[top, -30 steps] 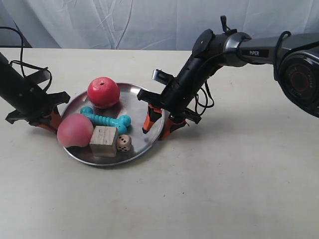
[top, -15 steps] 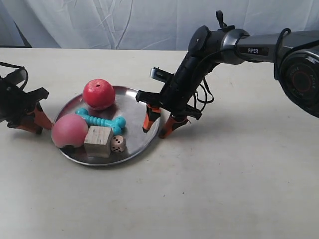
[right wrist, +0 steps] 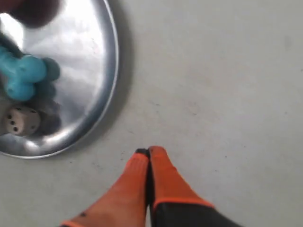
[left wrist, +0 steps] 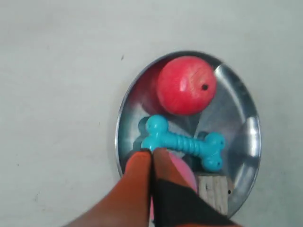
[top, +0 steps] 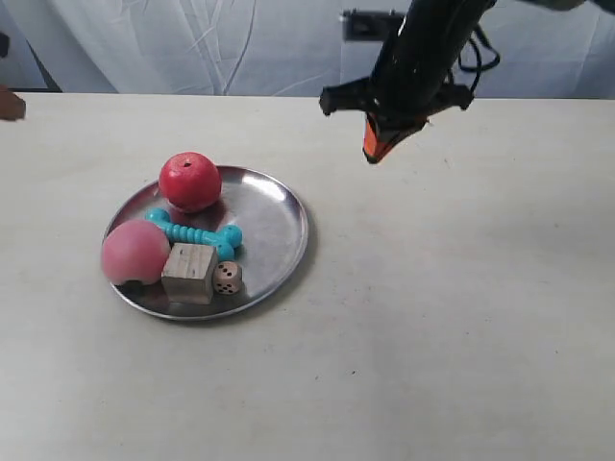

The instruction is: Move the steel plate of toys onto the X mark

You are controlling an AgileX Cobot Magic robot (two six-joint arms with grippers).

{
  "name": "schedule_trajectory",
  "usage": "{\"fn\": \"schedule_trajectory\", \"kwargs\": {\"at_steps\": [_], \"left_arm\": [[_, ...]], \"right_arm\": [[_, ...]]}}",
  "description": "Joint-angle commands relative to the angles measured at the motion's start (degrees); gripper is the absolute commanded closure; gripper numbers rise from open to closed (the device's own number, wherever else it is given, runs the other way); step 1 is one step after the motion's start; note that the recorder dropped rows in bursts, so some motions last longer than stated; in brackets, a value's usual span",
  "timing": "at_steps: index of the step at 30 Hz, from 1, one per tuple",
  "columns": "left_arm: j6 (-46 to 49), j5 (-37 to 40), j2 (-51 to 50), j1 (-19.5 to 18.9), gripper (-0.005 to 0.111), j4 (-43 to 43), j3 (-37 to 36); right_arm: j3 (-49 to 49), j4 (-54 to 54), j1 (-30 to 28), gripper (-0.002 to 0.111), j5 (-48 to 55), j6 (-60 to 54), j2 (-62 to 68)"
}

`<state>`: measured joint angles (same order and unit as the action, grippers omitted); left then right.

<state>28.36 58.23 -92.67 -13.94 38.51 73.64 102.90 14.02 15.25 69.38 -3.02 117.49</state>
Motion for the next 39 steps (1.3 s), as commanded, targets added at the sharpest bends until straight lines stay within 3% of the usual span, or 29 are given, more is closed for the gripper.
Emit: {"fn": "schedule_trajectory", "kwargs": {"at_steps": [1,6,10,22,30,39], "left_arm": [[0.19,-6.08,15.33,-0.31,0.107,-2.69,-2.96],[-1.21,-10.81,26.77,-0.31,0.107,-8.59,-8.07],[-2.1,-13.23,32.91,0.48,0.107,-7.15,-13.84],[-2.89,-16.34,49.92,11.67,0.107,-2.6,-34.07],[-2.89,-14.22,53.43,12.45,0.107,5.07,-39.37],[-2.77,-10.53,53.43,12.45,0.107,3.0,-39.36]], "right_arm": [[-1.41,-0.98,1.77,0.108,-1.69,0.03,-11.5],[-11.39,-4.74,5.05,0.108,-10.25,4.24,-23.02],[-23.08,-8.38,8.46,0.108,-16.28,7.88,-31.31],[-53.28,-9.2,14.5,0.108,-27.92,15.48,-55.32],[-57.81,-4.35,14.5,0.108,-15.87,15.48,-65.24],[-57.81,-4.35,14.5,0.108,-14.49,15.48,-67.24]]}}
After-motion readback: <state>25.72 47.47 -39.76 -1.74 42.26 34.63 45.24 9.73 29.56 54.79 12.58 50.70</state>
